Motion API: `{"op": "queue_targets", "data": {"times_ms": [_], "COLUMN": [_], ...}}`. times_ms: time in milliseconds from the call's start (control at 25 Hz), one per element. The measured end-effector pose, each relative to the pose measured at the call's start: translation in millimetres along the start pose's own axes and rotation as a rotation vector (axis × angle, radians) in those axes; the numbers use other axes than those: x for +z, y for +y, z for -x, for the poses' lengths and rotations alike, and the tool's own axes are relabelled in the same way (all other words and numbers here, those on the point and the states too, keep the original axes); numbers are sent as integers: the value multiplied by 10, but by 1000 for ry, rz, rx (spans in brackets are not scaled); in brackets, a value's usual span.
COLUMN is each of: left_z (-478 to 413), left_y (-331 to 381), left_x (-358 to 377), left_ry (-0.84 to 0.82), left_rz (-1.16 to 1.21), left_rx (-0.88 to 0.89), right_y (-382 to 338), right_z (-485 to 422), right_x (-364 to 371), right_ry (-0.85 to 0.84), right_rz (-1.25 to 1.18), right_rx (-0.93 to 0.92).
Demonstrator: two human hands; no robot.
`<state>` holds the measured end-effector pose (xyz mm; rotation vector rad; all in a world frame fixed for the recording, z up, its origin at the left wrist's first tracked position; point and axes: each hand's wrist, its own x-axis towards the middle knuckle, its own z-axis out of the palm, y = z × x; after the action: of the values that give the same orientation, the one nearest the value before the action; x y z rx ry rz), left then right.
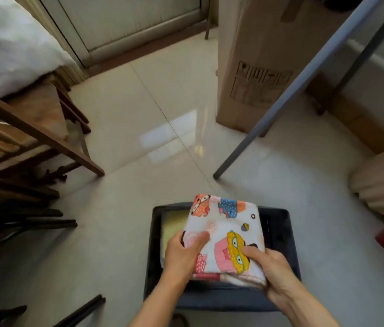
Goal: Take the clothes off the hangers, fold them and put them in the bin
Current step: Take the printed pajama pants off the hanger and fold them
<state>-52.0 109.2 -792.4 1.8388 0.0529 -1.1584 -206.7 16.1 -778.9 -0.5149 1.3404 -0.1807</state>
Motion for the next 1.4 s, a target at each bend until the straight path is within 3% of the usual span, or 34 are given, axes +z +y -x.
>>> {"op": "queue_targets", "data": {"times_ms": [160, 360, 560, 680, 840, 1040, 1160, 1400], "left_z": [-480, -1021, -1275, -1298, -1314, -1289, -1166, -555], "left_y": [-785, -1330, -1589, -1667, -1705, -1471, -1194, -430], "left_x": [201, 196, 218, 229, 172, 141, 140, 136], "left_ry": [-119, -21, -126, -104, -146, -194, -171, -184], "left_rz": [-117, -756, -961, -970, -966, -908, -818, -482], "left_rx": [-91, 234, 307, 355, 348, 249, 118, -30], "right_y": [372, 595, 806, 978, 1082, 889, 805, 422], "right_z": [-657, -1518, -2279, -2644, -2875, -2480, -2057, -945], "right_x": [-363, -720, -812, -729, -544, -386, -219, 232], "right_ry": [124, 220, 177, 154, 407, 503, 419, 235], "right_rz": [-18, 44, 121, 291, 746, 1058, 1048, 667], "right_rx": [27, -34, -66, -1, -2, -62, -168, -237]}}
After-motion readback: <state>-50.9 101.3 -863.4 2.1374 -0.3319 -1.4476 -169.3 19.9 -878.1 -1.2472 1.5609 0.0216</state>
